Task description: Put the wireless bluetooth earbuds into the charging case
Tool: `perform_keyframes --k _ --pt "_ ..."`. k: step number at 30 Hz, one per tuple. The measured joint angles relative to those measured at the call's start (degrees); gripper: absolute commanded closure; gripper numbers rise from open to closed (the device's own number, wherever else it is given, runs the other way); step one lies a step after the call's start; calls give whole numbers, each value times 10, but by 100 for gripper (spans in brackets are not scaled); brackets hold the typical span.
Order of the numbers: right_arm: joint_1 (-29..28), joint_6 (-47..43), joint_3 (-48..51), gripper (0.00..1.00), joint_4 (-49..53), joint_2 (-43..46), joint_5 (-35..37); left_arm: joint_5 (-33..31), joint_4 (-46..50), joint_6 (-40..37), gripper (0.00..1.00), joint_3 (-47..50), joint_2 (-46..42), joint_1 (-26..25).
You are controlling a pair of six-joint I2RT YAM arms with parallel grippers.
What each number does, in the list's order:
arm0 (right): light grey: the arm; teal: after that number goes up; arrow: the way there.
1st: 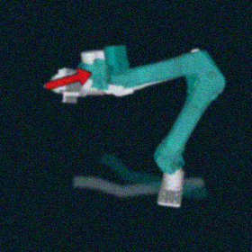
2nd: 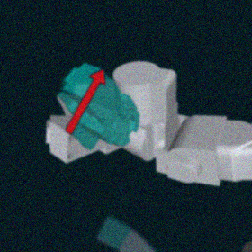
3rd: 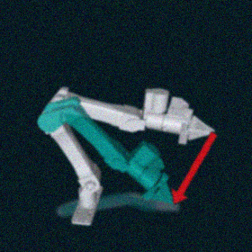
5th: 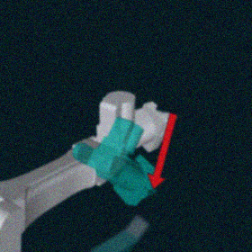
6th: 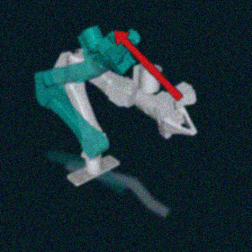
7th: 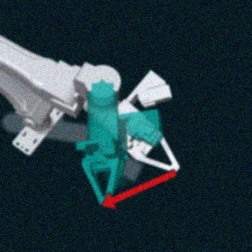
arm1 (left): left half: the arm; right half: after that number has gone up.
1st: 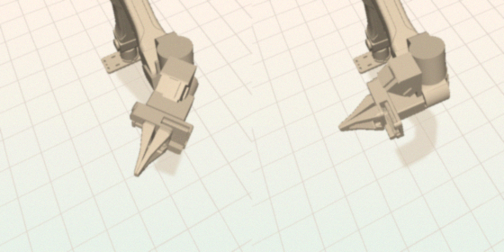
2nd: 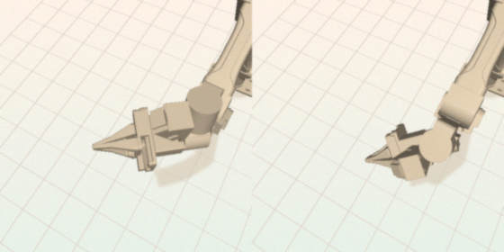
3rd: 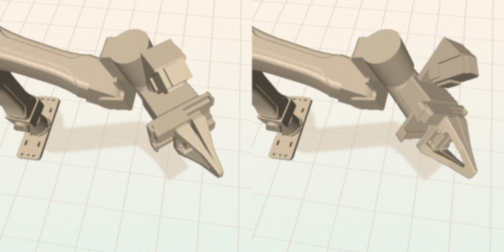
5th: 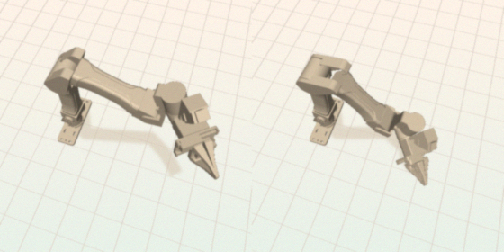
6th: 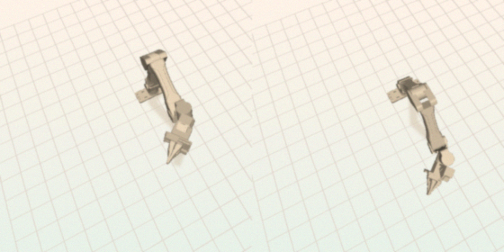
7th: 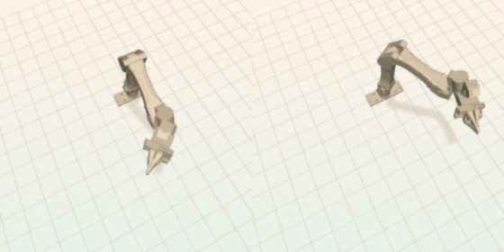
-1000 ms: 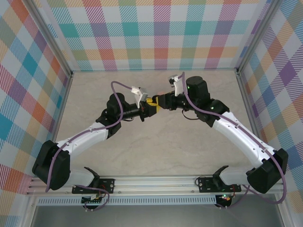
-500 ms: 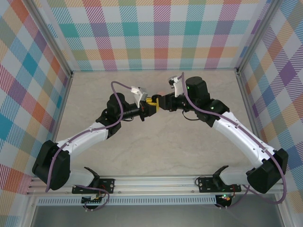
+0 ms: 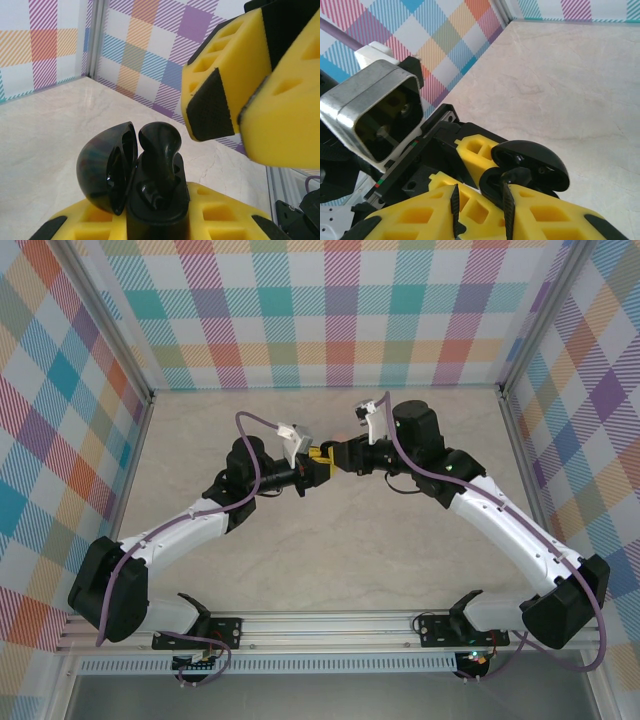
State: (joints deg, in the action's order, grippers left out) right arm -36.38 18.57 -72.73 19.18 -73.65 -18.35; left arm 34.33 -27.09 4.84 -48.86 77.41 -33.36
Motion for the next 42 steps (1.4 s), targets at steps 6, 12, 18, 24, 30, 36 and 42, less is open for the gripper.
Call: perform_keyframes --k 6,12,18,24,30,36,42 --pt "0 0 0 69 6 0 35 -5 2 -3 91 -1 0 0" --pt "0 0 -7 73 25 0 52 -3 2 -4 91 -1 0 0" --pt "0 0 -17 74 30 0 59 8 2 -4 91 -1 0 0" --pt "0 0 -17 74 31 -3 59 13 2 -4 91 -2 0 0" --pt "0 0 -20 74 41 -12 59 19 2 -4 91 -2 0 0" --pt "0 0 -26 73 50 -20 59 23 2 -4 91 -2 0 0" --pt "0 0 -30 73 56 -28 59 25 2 -5 91 -2 0 0"
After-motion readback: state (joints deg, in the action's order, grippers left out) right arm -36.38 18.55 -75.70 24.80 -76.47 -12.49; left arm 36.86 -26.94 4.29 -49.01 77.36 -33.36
